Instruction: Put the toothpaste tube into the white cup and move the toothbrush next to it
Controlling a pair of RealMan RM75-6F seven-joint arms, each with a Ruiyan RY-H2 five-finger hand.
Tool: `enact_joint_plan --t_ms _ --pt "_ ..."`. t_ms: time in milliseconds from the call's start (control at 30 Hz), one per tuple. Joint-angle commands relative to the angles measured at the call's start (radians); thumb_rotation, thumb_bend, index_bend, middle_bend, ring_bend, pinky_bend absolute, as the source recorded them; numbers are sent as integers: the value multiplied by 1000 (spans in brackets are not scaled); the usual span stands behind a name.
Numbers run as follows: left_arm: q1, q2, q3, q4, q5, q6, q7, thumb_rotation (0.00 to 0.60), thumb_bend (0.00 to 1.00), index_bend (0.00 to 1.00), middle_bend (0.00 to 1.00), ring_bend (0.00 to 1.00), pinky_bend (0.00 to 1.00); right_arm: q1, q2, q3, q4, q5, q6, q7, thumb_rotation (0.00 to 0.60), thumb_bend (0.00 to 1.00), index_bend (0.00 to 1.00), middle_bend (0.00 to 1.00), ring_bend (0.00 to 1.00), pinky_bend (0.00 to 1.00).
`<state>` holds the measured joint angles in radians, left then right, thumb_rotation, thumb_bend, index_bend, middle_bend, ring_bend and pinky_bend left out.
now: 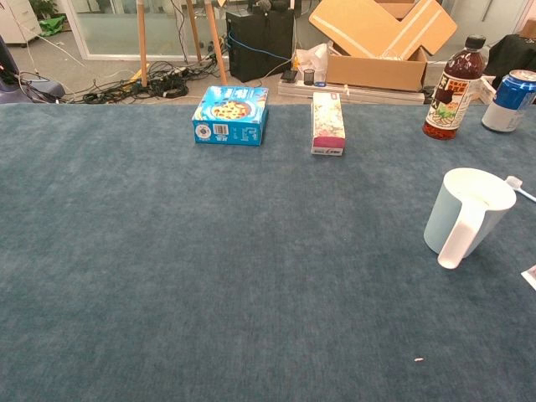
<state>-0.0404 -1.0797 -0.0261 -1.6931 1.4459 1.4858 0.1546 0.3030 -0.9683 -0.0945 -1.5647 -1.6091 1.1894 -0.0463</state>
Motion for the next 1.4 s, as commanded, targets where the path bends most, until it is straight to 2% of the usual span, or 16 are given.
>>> enact_joint_plan --t_ms 33,733,1400 --pt "0 0 0 0 -1 0 0 600 98 276 341 349 451 -3 9 1 -8 -9 8 12 600 327 623 0 0 53" --pt "-1 -1 0 2 -4 -3 0 600 97 277 341 349 451 -24 87 19 -80 -88 109 86 600 327 624 0 0 53" --pt "-1 0 -2 4 -7 -5 -5 600 98 276 341 349 451 -9 166 55 -177 -201 220 208 600 328 626 0 0 53"
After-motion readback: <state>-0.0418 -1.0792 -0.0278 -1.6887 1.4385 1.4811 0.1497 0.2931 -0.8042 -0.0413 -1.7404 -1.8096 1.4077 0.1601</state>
